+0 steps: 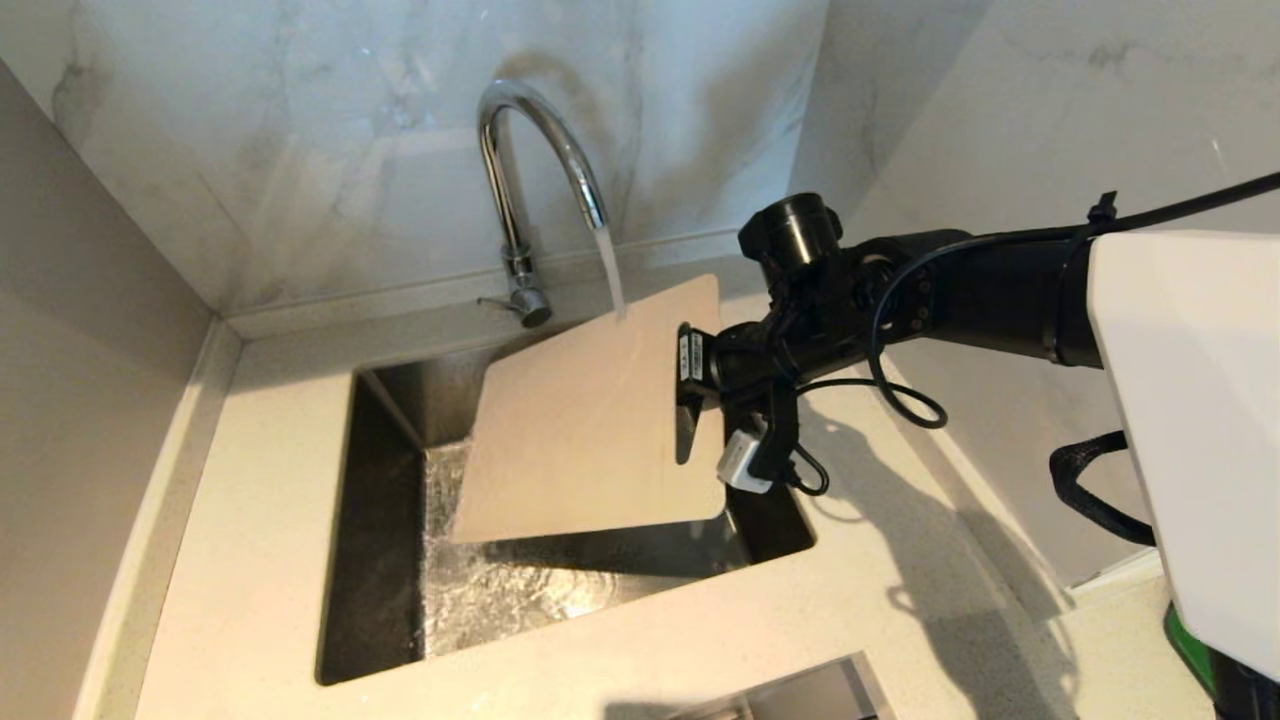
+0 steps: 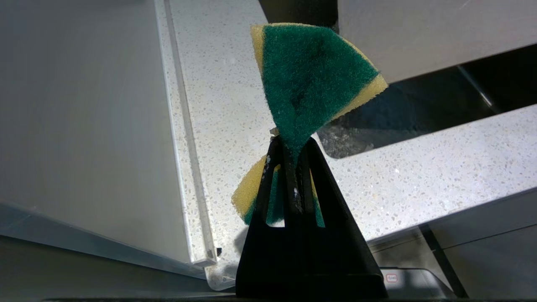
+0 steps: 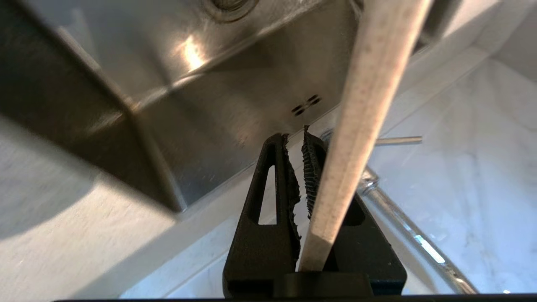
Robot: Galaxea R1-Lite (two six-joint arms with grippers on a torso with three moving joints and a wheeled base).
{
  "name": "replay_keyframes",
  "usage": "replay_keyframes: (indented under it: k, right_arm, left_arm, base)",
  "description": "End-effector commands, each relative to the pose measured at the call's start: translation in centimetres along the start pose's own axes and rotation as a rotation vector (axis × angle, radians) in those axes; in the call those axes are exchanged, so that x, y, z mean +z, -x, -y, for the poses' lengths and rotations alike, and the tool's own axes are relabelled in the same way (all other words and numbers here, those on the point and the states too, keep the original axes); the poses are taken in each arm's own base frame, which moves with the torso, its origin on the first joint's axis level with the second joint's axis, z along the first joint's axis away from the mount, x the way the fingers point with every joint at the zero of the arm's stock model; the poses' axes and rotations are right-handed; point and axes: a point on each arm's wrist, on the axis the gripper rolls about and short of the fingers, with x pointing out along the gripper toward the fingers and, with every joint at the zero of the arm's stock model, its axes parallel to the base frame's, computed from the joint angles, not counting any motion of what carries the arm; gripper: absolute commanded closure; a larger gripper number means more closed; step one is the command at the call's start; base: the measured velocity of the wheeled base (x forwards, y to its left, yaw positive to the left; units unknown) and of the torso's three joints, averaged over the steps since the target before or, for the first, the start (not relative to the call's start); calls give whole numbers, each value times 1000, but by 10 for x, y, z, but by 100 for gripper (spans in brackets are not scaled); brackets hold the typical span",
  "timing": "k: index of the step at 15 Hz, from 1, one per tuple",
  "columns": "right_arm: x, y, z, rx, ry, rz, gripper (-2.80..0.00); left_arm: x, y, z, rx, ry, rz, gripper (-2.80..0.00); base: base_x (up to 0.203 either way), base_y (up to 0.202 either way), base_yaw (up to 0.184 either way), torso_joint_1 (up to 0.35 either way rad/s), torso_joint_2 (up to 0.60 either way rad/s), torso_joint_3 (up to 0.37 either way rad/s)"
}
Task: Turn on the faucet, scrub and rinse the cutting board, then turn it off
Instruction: Scrub the cutting board underwater
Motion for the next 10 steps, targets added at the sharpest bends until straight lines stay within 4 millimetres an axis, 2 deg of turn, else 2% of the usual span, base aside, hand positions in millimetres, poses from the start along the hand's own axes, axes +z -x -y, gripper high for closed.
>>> replay_keyframes:
  k: [1,10]
  right_arm:
    - [-4,-2,1,-27,31,-34,0]
    - [-5,-11,2,-71,42,-46,0]
  left_arm:
    - [0,0,0,0,0,1,0]
    - [0,0,0,0,1,1,0]
  base:
    - [0,0,0,0,0,0]
    - [0,0,0,0,0,0]
